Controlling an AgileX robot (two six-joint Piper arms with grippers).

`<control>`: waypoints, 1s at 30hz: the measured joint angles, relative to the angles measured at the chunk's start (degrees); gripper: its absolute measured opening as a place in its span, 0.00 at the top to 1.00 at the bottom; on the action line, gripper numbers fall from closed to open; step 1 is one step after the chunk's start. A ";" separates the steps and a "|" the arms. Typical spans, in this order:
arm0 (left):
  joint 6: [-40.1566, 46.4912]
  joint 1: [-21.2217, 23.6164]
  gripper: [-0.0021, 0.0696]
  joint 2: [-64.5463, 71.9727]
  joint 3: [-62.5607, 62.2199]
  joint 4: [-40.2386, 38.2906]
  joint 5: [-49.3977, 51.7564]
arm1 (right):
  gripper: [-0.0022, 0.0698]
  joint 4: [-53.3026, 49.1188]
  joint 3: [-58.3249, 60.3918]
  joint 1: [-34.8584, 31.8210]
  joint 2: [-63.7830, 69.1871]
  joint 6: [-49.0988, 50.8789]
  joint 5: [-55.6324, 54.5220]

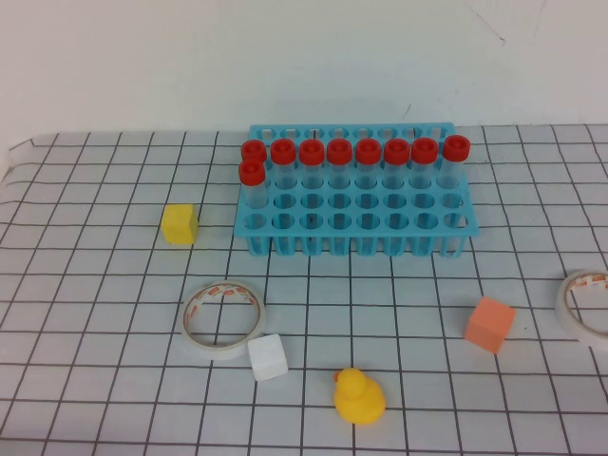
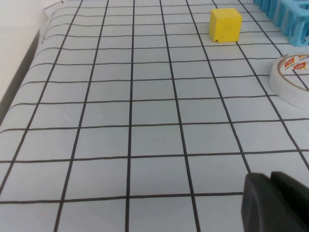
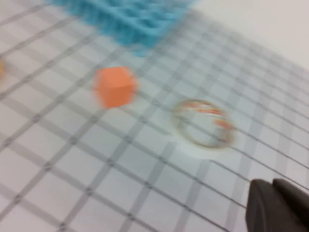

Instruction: Place the test tubes

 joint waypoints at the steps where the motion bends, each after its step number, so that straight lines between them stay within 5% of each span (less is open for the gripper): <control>1: 0.00 0.00 0.97 0.00 0.00 0.00 0.00 | 0.97 0.00 0.00 -2.55 -0.77 -0.10 0.00; 7: 0.00 0.00 0.97 0.00 0.00 0.00 0.00 | 0.97 0.00 5.05 -11.91 -4.52 -0.22 -7.16; 15: 0.00 0.00 0.97 0.00 0.00 0.09 0.00 | 0.97 0.00 22.40 -13.01 -8.34 -0.88 -23.77; 30: 0.00 0.00 0.97 0.00 0.00 0.13 0.00 | 0.97 0.03 24.20 -13.01 -8.34 5.85 -20.54</control>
